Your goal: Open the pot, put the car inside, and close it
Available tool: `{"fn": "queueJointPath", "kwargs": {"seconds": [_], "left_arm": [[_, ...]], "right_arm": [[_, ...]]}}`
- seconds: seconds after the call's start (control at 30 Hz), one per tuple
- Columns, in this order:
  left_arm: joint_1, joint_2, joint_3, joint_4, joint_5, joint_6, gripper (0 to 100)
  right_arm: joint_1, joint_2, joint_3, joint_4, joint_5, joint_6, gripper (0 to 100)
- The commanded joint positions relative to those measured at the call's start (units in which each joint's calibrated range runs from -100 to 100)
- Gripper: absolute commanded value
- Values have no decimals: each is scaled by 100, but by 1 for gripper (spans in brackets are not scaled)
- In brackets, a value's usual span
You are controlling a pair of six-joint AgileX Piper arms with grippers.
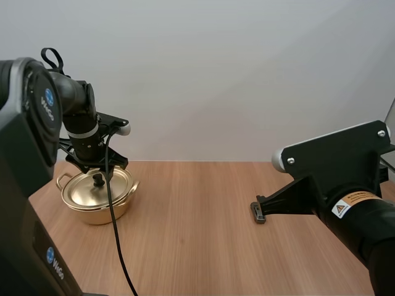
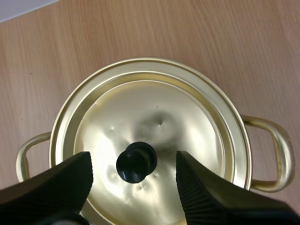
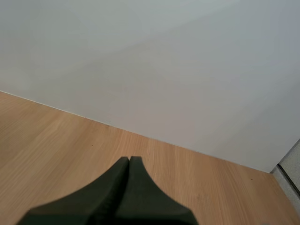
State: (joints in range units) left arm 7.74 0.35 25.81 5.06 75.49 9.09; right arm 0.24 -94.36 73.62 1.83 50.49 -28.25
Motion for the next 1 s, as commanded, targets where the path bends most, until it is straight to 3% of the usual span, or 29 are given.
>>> {"fn": "queueJointPath", "kwargs": {"seconds": [0.0, 0.43, 0.53, 0.7, 0.83, 0.87, 0.97], "left_arm": [[2, 44, -1, -2, -26, -47, 86], [40, 89, -1, 131, 57, -47, 85], [40, 178, -1, 81, 196, -47, 80], [40, 234, -1, -12, 249, -55, 51], [40, 234, -1, -12, 202, -59, 14], [40, 234, -1, -12, 138, -59, 0], [40, 140, -1, -75, -126, -90, 0]], "right_arm": [[-2, 4, -7, 5, 2, 5, 0], [-33, 4, -7, 5, 20, -6, 0], [-33, 4, -7, 15, 20, -6, 0], [-33, 4, -7, 15, 20, -6, 0], [-33, 4, -7, 15, 20, -6, 0], [-33, 4, -7, 15, 36, -6, 0], [-33, 63, -7, 15, 68, -6, 0]]}}
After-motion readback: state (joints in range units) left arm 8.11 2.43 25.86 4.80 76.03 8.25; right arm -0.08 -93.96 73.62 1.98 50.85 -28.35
